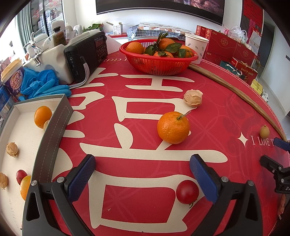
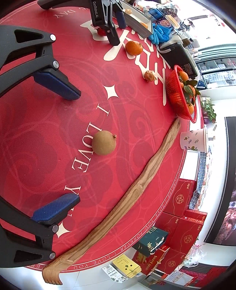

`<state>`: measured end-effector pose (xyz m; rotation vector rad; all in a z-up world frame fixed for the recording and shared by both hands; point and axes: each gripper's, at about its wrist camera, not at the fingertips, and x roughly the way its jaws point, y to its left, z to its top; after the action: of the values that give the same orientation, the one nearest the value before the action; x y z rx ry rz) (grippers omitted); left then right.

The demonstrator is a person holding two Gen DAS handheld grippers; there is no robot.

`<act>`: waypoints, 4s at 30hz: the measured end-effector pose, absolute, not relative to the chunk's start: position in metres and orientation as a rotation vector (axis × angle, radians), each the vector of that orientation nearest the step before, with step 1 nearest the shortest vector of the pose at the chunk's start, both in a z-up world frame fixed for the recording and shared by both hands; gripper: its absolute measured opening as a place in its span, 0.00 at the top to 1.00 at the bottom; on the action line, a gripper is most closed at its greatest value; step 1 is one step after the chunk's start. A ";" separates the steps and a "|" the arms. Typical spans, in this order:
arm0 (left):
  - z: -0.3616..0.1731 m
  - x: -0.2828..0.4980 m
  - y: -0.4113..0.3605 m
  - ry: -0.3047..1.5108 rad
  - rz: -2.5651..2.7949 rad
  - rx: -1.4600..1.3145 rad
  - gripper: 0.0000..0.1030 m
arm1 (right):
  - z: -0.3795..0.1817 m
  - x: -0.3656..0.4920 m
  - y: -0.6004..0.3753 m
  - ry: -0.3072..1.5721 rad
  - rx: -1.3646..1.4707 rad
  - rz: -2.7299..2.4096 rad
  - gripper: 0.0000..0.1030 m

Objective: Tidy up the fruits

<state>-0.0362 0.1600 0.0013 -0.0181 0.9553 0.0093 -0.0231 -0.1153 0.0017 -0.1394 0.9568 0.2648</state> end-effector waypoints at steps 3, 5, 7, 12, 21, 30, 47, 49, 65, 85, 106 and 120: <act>0.001 -0.036 0.160 0.955 0.009 -0.018 0.00 | 0.001 -0.024 -0.115 0.957 -0.135 0.250 0.00; 0.001 -0.036 0.160 0.955 0.009 -0.018 0.00 | 0.001 -0.026 -0.116 0.959 -0.130 0.241 0.00; 0.001 -0.036 0.160 0.955 0.009 -0.018 0.00 | 0.001 -0.029 -0.118 0.961 -0.122 0.224 0.00; 0.001 -0.037 0.160 0.955 0.009 -0.018 0.00 | 0.002 -0.044 -0.122 0.964 -0.092 0.168 0.00; 0.001 -0.037 0.160 0.955 0.009 -0.018 0.00 | 0.002 -0.019 -0.099 0.968 -0.094 0.171 0.00; 0.001 -0.037 0.160 0.955 0.009 -0.018 0.00 | 0.002 -0.010 -0.079 0.976 -0.108 0.185 0.03; 0.003 -0.057 0.154 0.969 -0.007 -0.010 0.00 | 0.011 -0.019 -0.068 0.919 -0.038 0.227 0.74; 0.005 -0.065 0.144 0.966 -0.029 0.016 0.00 | 0.011 -0.018 -0.067 0.916 -0.045 0.229 0.74; 0.022 -0.077 0.132 0.882 -0.121 0.018 0.77 | 0.015 -0.024 -0.078 0.898 0.043 0.291 0.74; 0.062 -0.099 0.197 0.721 0.018 -0.061 0.77 | 0.031 -0.029 -0.017 0.861 0.076 0.446 0.74; 0.054 -0.117 0.331 0.734 0.333 -0.199 0.77 | 0.064 -0.033 0.126 0.884 0.053 0.720 0.74; 0.041 -0.125 0.361 0.789 0.354 -0.238 0.77 | 0.037 -0.026 0.222 1.006 0.038 0.828 0.74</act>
<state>-0.1245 0.3609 0.0410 -0.2377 0.7895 0.3542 -0.0257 0.2215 0.0372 0.0384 1.0064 0.8275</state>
